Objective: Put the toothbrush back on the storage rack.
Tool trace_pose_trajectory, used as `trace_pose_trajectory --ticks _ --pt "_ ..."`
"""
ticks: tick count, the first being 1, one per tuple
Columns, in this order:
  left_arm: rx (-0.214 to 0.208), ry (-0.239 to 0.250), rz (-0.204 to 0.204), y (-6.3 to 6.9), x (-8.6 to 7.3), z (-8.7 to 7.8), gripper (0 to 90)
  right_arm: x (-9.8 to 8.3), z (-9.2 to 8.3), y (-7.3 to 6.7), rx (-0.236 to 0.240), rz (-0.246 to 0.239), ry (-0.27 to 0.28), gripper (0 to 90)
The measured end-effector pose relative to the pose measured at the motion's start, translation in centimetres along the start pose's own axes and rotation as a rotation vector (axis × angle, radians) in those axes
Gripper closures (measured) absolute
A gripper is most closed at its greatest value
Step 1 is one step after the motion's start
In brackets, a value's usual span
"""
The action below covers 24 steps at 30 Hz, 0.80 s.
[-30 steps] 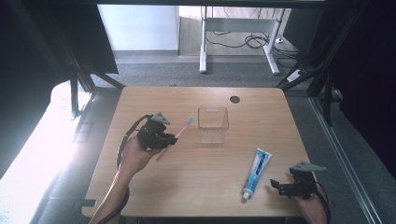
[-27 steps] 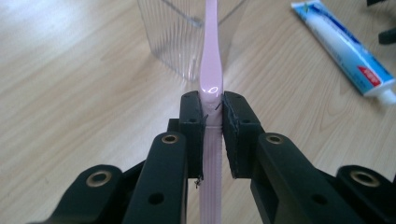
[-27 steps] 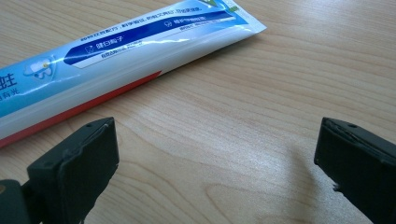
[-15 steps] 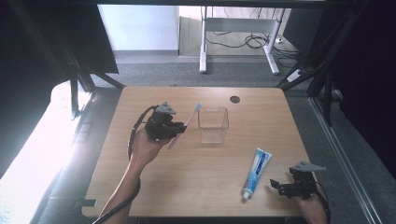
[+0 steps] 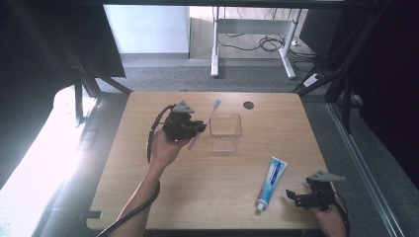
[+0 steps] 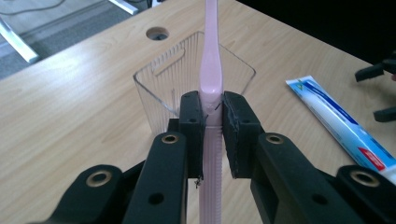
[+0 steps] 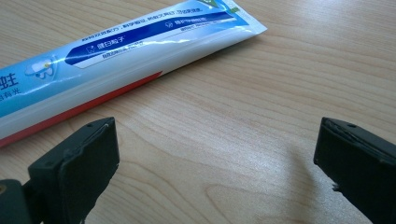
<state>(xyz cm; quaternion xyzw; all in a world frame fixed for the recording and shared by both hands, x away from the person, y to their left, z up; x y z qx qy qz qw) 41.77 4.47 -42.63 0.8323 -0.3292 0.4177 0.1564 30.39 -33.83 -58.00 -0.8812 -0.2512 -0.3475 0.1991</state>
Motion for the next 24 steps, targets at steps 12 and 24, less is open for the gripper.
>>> trace_pose_trajectory --ticks 12,24 --pt "0.004 0.041 -0.005 0.5 1.9 2.4 79.1 0.0 -0.1 0.0 0.005 -0.002 0.003 0.5" --pt "0.029 0.076 0.000 0.4 3.8 4.2 79.1 0.0 -0.1 0.1 0.007 -0.001 0.005 0.7"
Point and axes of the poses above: each handheld gripper's, and its own axes: z roughly forward along the jaws, x roughly out of its top, y roughly to its right, the point moved 7 cm from there along z, roughly forward along the jaws, and after that the axes turned 9 degrees about x, right-handed, at the moved point
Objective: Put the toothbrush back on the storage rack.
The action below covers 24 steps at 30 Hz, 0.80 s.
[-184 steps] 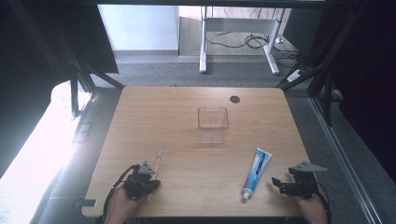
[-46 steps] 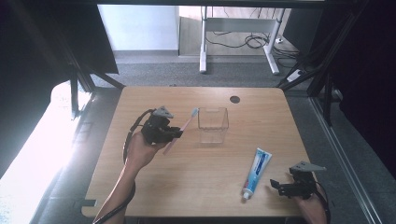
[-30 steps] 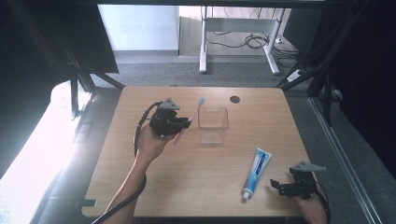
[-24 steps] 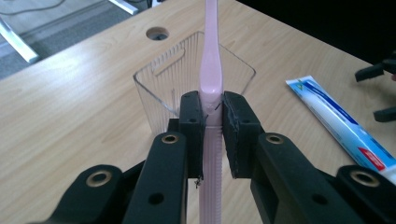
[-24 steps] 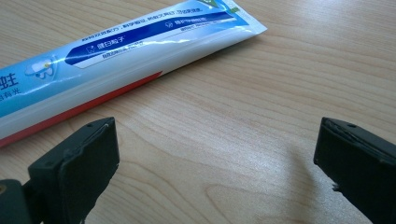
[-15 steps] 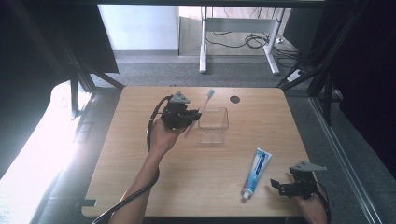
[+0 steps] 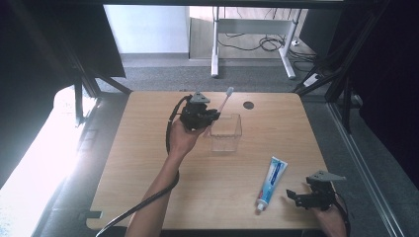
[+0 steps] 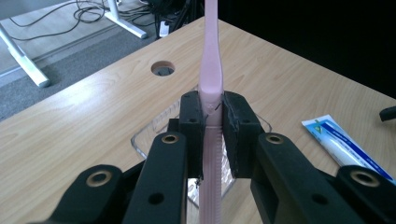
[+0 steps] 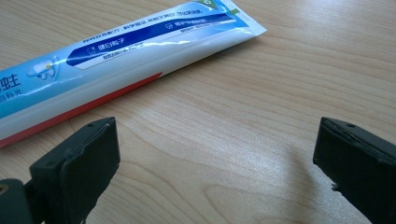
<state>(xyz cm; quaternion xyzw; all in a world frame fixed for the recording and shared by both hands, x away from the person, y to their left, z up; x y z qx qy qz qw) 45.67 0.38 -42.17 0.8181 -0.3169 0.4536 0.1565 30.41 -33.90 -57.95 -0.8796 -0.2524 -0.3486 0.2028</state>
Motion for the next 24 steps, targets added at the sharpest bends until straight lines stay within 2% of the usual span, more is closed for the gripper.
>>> trace_pose_trajectory --ticks 10,14,18,24 --pt "0.007 0.024 0.005 0.6 1.7 1.9 79.1 0.0 0.0 0.0 0.004 0.000 0.001 1.0" --pt "0.014 0.024 0.022 0.9 2.0 2.7 79.1 0.0 0.0 0.0 0.006 -0.001 0.003 1.1" --pt "0.028 0.020 0.034 0.9 1.8 3.6 79.1 0.0 -0.1 0.1 0.007 -0.001 0.003 1.2" --pt "0.031 0.003 0.029 0.9 0.8 5.1 79.1 0.0 0.0 0.0 0.009 -0.002 0.002 1.3"
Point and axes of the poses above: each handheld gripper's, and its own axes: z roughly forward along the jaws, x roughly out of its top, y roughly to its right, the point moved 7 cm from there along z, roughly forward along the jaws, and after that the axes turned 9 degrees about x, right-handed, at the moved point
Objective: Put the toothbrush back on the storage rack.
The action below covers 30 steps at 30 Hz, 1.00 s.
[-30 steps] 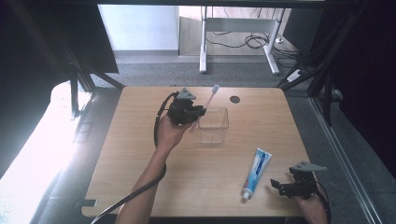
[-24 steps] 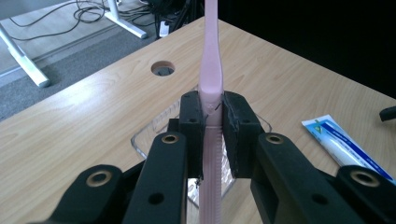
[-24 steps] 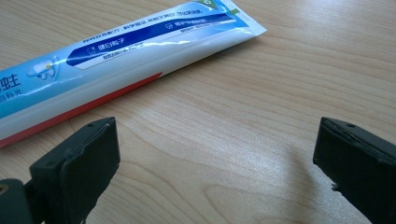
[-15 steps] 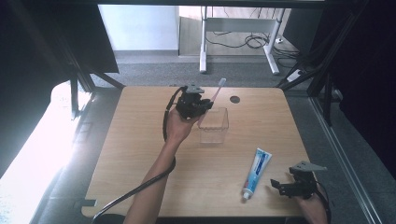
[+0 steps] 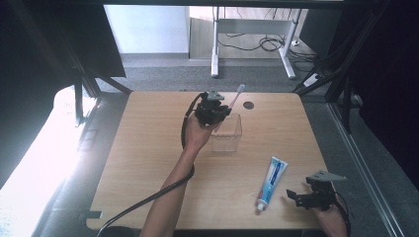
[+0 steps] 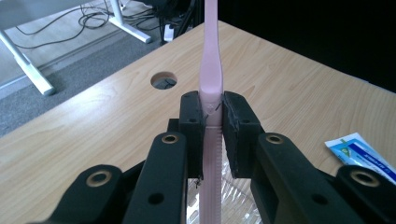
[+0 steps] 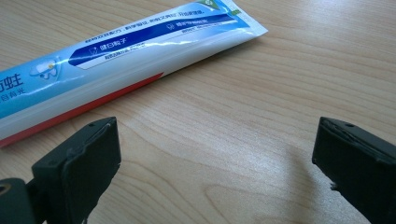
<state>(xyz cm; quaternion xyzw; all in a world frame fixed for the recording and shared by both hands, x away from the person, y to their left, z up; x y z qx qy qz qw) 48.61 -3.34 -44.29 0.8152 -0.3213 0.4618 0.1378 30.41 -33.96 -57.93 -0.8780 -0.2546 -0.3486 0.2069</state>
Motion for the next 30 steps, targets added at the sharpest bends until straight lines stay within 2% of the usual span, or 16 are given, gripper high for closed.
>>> trace_pose_trajectory --ticks 5,17,30 --pt "0.000 -0.020 0.013 0.4 -1.0 0.9 79.1 0.0 0.0 0.0 0.000 -0.001 0.001 1.3" --pt "-0.001 -0.039 0.002 0.4 -3.2 2.1 79.1 0.0 -0.1 0.0 0.003 0.001 0.001 1.3" --pt "-0.009 -0.077 0.046 1.1 -4.5 3.1 79.0 0.0 0.0 0.0 0.005 0.001 -0.004 1.3"
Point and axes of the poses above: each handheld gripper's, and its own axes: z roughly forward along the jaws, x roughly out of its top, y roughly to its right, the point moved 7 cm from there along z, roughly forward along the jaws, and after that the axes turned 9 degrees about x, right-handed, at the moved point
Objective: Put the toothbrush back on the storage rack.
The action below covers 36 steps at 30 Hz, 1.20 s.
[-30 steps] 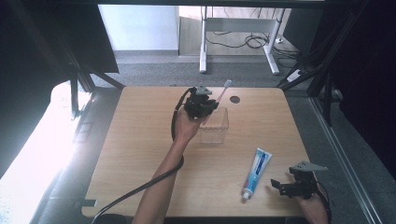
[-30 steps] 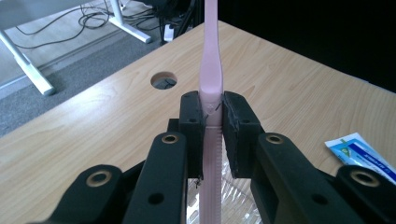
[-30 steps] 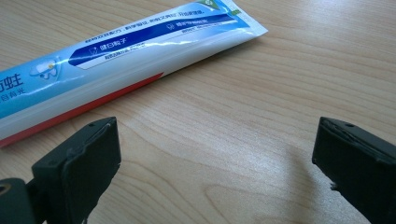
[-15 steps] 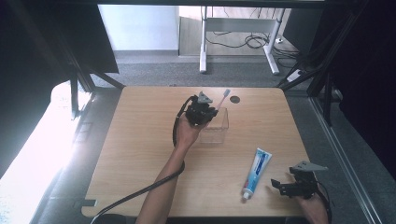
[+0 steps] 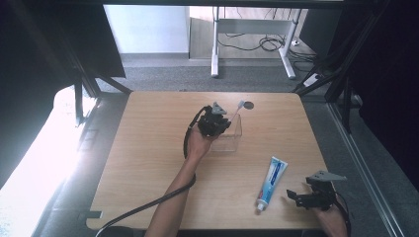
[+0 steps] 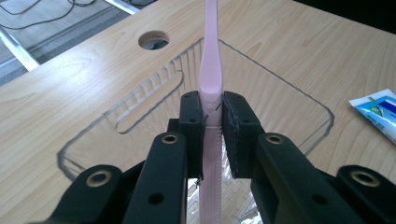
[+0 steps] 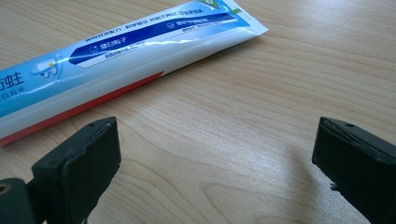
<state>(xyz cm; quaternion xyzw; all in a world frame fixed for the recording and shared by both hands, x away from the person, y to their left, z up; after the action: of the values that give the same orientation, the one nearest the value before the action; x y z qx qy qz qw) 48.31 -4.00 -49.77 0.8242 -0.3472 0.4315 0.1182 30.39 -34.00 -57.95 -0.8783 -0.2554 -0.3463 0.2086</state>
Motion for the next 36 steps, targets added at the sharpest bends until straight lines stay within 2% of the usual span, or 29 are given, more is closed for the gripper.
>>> trace_pose_trajectory --ticks 11,17,20,26,30,32,36 --pt "0.012 -0.049 0.042 0.5 -0.4 0.5 78.9 0.0 0.0 0.0 0.000 0.000 -0.003 1.3" --pt "0.015 -0.094 0.047 0.5 -0.7 0.6 78.8 0.0 0.1 0.0 0.001 -0.002 -0.005 1.3" --pt "0.025 -0.128 0.065 0.5 -1.0 0.7 78.7 -0.1 0.1 0.0 0.003 -0.002 -0.008 1.4" --pt "0.025 -0.165 0.066 0.5 -1.1 0.9 78.4 -0.1 0.2 0.0 0.002 -0.002 -0.010 1.5" --pt "0.030 -0.208 0.068 0.4 -1.2 1.1 78.2 -0.1 0.2 -0.1 0.003 -0.002 -0.011 1.5" --pt "0.040 -0.233 0.081 0.3 -1.4 1.2 81.3 -0.1 0.2 -0.1 0.003 -0.001 -0.011 1.5" --pt "0.034 -0.235 0.065 0.2 -1.6 1.2 82.1 -0.1 0.2 0.0 0.003 -0.003 -0.011 1.5"
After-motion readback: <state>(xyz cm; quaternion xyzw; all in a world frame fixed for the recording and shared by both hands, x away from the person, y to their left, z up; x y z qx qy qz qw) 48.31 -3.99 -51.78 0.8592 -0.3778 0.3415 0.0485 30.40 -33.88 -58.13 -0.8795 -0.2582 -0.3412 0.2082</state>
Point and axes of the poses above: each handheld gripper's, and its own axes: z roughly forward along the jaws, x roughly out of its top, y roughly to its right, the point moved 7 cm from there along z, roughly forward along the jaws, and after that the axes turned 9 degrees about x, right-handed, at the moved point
